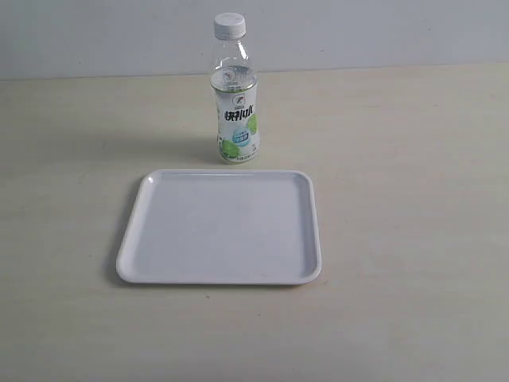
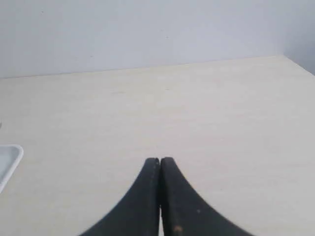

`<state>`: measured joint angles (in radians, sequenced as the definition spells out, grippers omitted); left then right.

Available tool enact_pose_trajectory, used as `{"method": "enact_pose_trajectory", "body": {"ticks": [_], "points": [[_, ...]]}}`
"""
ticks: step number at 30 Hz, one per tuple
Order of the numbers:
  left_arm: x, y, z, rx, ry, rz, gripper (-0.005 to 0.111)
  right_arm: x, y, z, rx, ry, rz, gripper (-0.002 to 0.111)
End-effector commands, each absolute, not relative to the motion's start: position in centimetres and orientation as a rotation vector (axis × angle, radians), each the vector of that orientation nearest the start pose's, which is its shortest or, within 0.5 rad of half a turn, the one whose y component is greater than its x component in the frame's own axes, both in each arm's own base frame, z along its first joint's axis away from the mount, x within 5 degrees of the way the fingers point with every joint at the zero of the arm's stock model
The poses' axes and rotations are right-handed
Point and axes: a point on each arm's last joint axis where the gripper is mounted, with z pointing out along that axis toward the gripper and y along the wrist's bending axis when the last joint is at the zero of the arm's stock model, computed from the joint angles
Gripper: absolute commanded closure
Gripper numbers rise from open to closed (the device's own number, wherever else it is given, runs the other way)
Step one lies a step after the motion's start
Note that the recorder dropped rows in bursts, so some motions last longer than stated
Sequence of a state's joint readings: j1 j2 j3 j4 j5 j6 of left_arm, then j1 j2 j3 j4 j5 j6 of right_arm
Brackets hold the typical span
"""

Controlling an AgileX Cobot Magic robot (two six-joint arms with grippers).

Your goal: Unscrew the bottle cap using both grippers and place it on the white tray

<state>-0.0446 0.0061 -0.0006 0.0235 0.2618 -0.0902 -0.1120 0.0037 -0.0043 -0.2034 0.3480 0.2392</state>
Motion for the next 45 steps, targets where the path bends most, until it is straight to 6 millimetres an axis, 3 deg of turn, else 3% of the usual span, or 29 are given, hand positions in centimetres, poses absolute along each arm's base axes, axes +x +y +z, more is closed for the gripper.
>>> {"method": "enact_pose_trajectory", "body": {"ticks": [1, 5, 8, 13, 16, 20, 23, 24, 26, 28, 32, 33, 34, 36, 38, 39, 40, 41, 45], "points": [[5.5, -0.3, 22.1, -0.151, 1.393, -0.263, 0.107, 5.3, -1.2, 18.4, 0.188, 1.802, -0.117, 0.108], [5.0, -0.2, 23.9, -0.266, 1.174, -0.466, 0.107, 5.3, -1.2, 18.4, 0.188, 1.802, -0.117, 0.108], [4.7, -0.2, 24.6, -0.225, 1.098, -0.454, 0.107, 5.3, -1.2, 18.4, 0.188, 1.802, -0.117, 0.108], [3.7, -0.3, 26.8, -0.133, 0.833, -0.431, 0.107, 5.3, -1.2, 18.4, 0.188, 1.802, -0.117, 0.108], [4.5, -0.7, 29.0, -0.08, 0.837, -0.41, 0.107, 5.3, -1.2, 18.4, 0.188, 1.802, -0.117, 0.108], [8.8, -2.2, 31.8, 0.097, 0.981, -0.335, 0.107, 5.3, -1.2, 18.4, 0.188, 1.802, -0.117, 0.108], [14.4, -3.3, 32.4, 0.197, 1.118, -0.341, 0.107, 5.3, -1.2, 18.4, 0.188, 1.802, -0.117, 0.108], [17.1, -3.8, 31.8, 0.23, 1.183, -0.361, 0.107, 5.3, -1.2, 18.4, 0.188, 1.802, -0.117, 0.108], [20.7, -4.5, 30.5, 0.276, 1.26, -0.425, 0.107, 5.3, -1.2, 18.4, 0.188, 1.802, -0.117, 0.108], [24.5, -5.6, 27.9, 0.317, 1.361, -0.557, 0.107, 5.3, -1.2, 18.4, 0.188, 1.802, -0.117, 0.108], [29.7, -7.8, 21.8, 0.52, 1.43, -0.764, 0.107, 5.3, -1.2, 18.4, 0.188, 1.802, -0.117, 0.108], [31.7, -8.2, 18.8, 0.559, 1.498, -0.793, 0.107, 5.3, -1.2, 18.4, 0.188, 1.802, -0.117, 0.108], [32.8, -8.4, 17.4, 0.578, 1.522, -0.797, 0.106, 5.3, -1.2, 18.4, 0.188, 1.802, -0.117, 0.108], [35.1, -9.2, 14.3, 0.603, 1.563, -0.831, 0.094, 5.3, -1.2, 18.4, 0.188, 1.802, -0.117, 0.108], [36.8, -10.1, 11.6, 0.665, 1.576, -0.851, 0.063, 5.3, -1.2, 18.4, 0.188, 1.802, -0.117, 0.108], [37.5, -11.0, 10.3, 0.749, 1.549, -0.828, 0.036, 5.3, -1.2, 18.4, 0.188, 1.802, -0.117, 0.108], [37.8, -11.6, 9.4, 0.795, 1.528, -0.801, 0.018, 5.3, -1.2, 18.4, 0.188, 1.802, -0.117, 0.108], [38.1, -12.2, 9.0, 0.811, 1.513, -0.795, 0.005, 5.3, -1.2, 18.4, 0.188, 1.802, -0.117, 0.108], [39.3, -15.0, 7.9, 0.88, 1.526, -0.782, 0.002, 5.3, -1.2, 18.4, 0.188, 1.802, -0.117, 0.108]]}}
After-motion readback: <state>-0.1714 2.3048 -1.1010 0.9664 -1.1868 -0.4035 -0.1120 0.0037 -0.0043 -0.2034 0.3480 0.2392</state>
